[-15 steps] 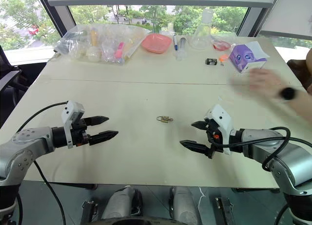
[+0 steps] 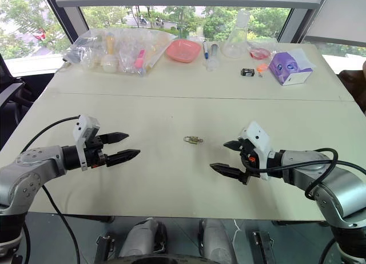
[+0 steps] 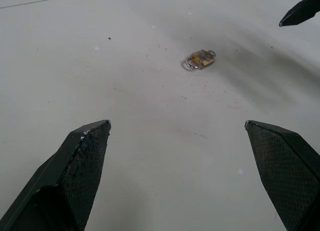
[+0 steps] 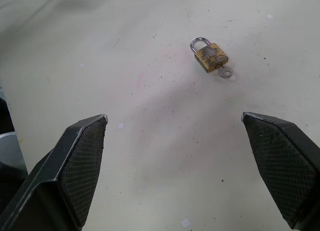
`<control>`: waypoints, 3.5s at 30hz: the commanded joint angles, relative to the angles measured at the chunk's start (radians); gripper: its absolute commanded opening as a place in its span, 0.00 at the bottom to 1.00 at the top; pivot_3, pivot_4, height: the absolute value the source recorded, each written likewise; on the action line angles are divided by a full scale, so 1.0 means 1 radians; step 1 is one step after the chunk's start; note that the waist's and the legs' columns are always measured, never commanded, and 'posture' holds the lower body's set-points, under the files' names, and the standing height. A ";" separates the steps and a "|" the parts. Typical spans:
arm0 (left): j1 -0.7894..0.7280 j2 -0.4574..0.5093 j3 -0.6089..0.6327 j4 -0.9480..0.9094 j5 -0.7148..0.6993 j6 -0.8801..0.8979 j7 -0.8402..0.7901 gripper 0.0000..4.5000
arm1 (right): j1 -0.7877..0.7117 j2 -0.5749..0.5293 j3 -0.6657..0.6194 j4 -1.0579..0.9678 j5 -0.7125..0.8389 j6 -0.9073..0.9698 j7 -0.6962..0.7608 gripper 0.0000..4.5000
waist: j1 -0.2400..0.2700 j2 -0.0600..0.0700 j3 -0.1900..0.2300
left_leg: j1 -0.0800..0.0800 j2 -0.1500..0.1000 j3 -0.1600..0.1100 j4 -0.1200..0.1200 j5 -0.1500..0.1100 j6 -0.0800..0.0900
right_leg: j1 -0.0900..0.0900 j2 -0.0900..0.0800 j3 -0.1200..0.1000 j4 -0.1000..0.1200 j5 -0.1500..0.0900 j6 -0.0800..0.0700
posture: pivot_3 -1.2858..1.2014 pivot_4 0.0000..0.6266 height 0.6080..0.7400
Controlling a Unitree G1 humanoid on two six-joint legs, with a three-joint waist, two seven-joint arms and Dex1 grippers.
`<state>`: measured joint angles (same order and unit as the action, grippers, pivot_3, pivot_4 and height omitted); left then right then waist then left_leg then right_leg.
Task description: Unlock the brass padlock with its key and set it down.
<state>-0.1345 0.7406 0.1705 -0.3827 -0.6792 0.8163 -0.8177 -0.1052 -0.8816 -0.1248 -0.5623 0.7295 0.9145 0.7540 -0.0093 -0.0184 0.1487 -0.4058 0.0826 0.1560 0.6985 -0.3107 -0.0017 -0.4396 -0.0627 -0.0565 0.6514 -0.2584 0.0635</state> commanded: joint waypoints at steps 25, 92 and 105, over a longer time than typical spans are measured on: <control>-0.820 -0.236 -0.568 0.883 0.469 -0.521 -0.482 1.00 | -0.039 0.096 0.066 -0.014 -0.134 -0.047 -0.158 0.99 | 0.035 -0.001 0.000 | -0.002 -0.003 0.003 0.002 0.002 -0.004 | 0.001 0.000 -0.001 -0.003 0.000 0.000 | 0.52 0.24 1.00; -0.547 -0.262 -0.355 0.397 0.582 -0.854 -0.294 0.16 | -0.291 0.534 -0.116 0.166 0.618 0.154 -0.685 1.00 | -0.002 -0.001 -0.002 | -0.002 -0.002 -0.005 0.001 0.002 -0.004 | 0.001 0.001 -0.001 0.000 0.000 0.001 | 0.52 0.24 1.00; -0.564 -0.273 -0.392 0.381 0.577 -0.877 -0.285 0.16 | -0.290 0.546 -0.069 0.166 0.631 0.122 -0.707 0.36 | -0.001 -0.001 -0.002 | -0.002 -0.002 -0.003 0.001 0.002 -0.004 | 0.001 0.001 -0.001 0.000 0.000 0.001 | 0.52 0.24 1.00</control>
<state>-0.6738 0.4690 -0.2222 0.0327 -0.0947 -0.0386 -1.1107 -0.3751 -0.3404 -0.1922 -0.3802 1.3361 1.0593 0.0472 -0.0107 -0.0198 0.1469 -0.4074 0.0809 0.1534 0.6999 -0.3085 -0.0053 -0.4384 -0.0620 -0.0572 0.6516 -0.2580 0.0643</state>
